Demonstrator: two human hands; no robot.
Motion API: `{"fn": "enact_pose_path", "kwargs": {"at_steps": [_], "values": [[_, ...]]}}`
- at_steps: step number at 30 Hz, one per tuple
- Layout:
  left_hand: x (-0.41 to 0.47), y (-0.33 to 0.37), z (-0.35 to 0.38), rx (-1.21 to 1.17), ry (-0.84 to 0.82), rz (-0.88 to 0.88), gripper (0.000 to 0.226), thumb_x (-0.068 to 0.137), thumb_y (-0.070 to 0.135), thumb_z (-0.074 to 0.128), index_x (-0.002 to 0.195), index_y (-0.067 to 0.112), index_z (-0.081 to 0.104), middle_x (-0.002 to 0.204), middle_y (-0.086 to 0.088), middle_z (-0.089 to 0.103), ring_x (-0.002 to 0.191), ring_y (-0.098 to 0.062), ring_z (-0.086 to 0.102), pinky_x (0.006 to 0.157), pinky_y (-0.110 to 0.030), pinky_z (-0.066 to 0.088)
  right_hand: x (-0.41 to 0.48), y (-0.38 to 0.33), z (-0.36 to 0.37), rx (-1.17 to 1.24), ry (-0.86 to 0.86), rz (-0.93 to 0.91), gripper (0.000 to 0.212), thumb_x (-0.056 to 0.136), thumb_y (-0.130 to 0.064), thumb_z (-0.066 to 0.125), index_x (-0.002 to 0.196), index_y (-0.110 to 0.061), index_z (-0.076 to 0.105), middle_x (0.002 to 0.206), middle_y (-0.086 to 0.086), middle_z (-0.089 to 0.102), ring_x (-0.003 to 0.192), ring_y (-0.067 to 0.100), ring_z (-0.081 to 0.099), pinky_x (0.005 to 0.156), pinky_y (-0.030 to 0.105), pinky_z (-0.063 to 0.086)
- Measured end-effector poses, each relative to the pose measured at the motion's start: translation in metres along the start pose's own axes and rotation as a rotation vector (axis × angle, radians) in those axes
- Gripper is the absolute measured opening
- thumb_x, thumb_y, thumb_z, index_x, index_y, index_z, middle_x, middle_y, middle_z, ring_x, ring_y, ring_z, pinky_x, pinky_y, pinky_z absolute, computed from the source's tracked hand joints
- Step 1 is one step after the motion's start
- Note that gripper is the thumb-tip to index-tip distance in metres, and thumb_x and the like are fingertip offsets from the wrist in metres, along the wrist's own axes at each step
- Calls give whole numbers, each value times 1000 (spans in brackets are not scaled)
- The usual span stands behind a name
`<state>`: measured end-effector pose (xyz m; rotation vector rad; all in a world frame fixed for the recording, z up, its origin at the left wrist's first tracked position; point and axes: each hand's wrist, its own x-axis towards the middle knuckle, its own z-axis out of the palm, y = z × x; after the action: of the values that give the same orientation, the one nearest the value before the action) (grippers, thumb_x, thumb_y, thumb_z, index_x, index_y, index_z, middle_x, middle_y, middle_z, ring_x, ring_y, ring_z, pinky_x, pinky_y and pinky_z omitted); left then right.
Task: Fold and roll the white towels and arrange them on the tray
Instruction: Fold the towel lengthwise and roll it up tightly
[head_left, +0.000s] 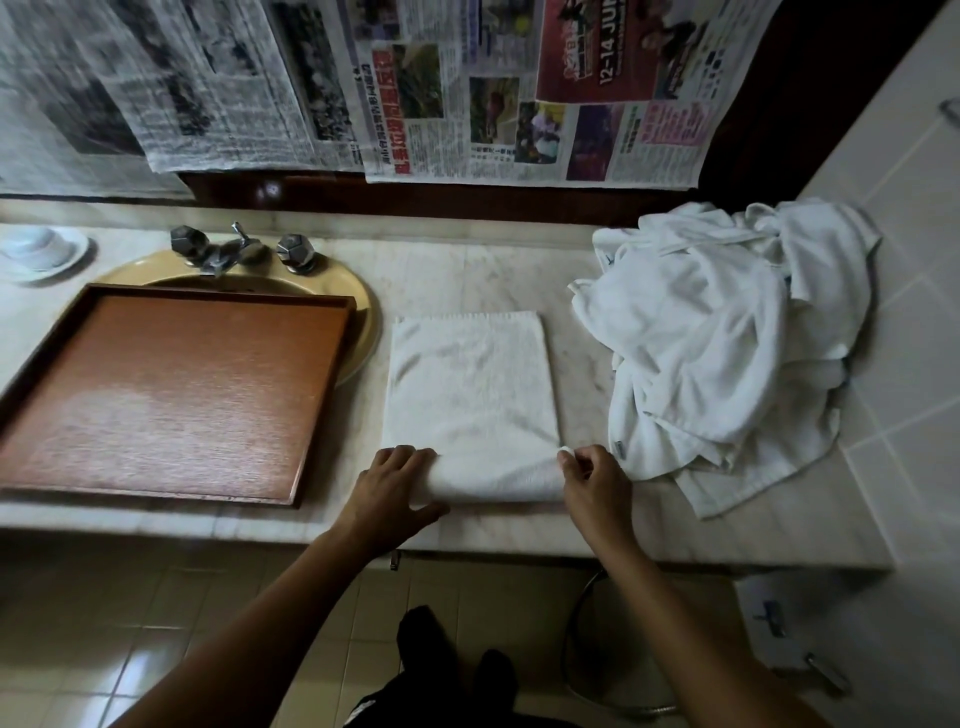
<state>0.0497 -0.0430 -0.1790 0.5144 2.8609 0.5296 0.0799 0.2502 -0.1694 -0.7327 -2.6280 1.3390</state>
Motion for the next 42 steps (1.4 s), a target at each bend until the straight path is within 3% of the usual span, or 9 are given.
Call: {"fn": "enact_pose_path", "kwargs": {"at_steps": [6, 10, 16, 21, 25, 28, 31, 37, 42], "values": [[0, 2, 1, -24, 9, -10, 82, 74, 76, 56, 140, 28, 50, 132, 5, 53, 124, -23, 44, 92, -42, 51, 5, -2, -4, -46, -31, 41, 14, 97, -26, 68, 96, -12, 72, 88, 1, 74, 88, 25, 68, 79, 35, 48], [1, 3, 1, -59, -1, -16, 85, 70, 77, 57, 140, 29, 51, 132, 5, 54, 123, -22, 45, 92, -41, 50, 4, -9, -7, -39, -26, 92, 4, 93, -17, 69, 93, -14, 71, 82, -6, 66, 91, 25, 67, 77, 29, 41], [-1, -5, -1, -104, -9, 6, 83, 72, 75, 62, 141, 30, 50, 135, 7, 54, 126, -18, 45, 98, -41, 49, 11, -11, -18, -118, -150, 31, 4, 97, -20, 67, 96, -17, 64, 94, 1, 68, 100, 30, 66, 79, 31, 42], [0, -4, -3, -41, -16, 13, 81, 75, 75, 60, 142, 30, 49, 135, 6, 53, 127, -20, 45, 93, -41, 49, -12, -3, -6, -333, -150, -390, 43, 100, -25, 61, 138, -8, 51, 135, 19, 48, 117, 38, 52, 96, 42, 47], [1, -3, -2, -98, -18, -18, 86, 69, 78, 59, 140, 29, 51, 133, 5, 53, 123, -20, 45, 97, -42, 49, -15, 13, 4, -472, -385, -426, 78, 89, -28, 73, 155, -12, 34, 163, 17, 16, 143, 34, 24, 114, 43, 35], [1, -6, -3, -118, -36, -9, 85, 71, 73, 65, 141, 29, 49, 133, 5, 52, 123, -20, 45, 98, -41, 48, -4, 18, 2, -618, -389, -525, 85, 78, -3, 69, 154, -13, 31, 157, 14, 24, 133, 37, 40, 105, 41, 45], [-3, -10, -6, -53, -67, 49, 78, 76, 54, 74, 143, 26, 45, 133, 3, 49, 122, -22, 47, 93, -43, 50, 7, 18, -5, -715, -385, -595, 81, 77, 3, 66, 150, -14, 34, 145, 9, 36, 121, 31, 48, 95, 40, 52], [-28, -15, -5, 136, -77, 108, 68, 77, 53, 60, 138, 26, 45, 131, 7, 51, 119, -21, 51, 91, -40, 43, -2, 27, -30, -813, -470, -673, 70, 84, -13, 68, 146, -12, 38, 129, 10, 51, 113, 27, 54, 92, 38, 51], [-46, -20, -2, 12, -117, 84, 70, 81, 69, 58, 136, 29, 41, 134, 13, 48, 121, -12, 46, 91, -34, 35, -12, 16, -55, -675, -642, -480, 73, 84, -36, 80, 142, -24, 38, 133, 2, 52, 118, 18, 55, 97, 31, 48]]}}
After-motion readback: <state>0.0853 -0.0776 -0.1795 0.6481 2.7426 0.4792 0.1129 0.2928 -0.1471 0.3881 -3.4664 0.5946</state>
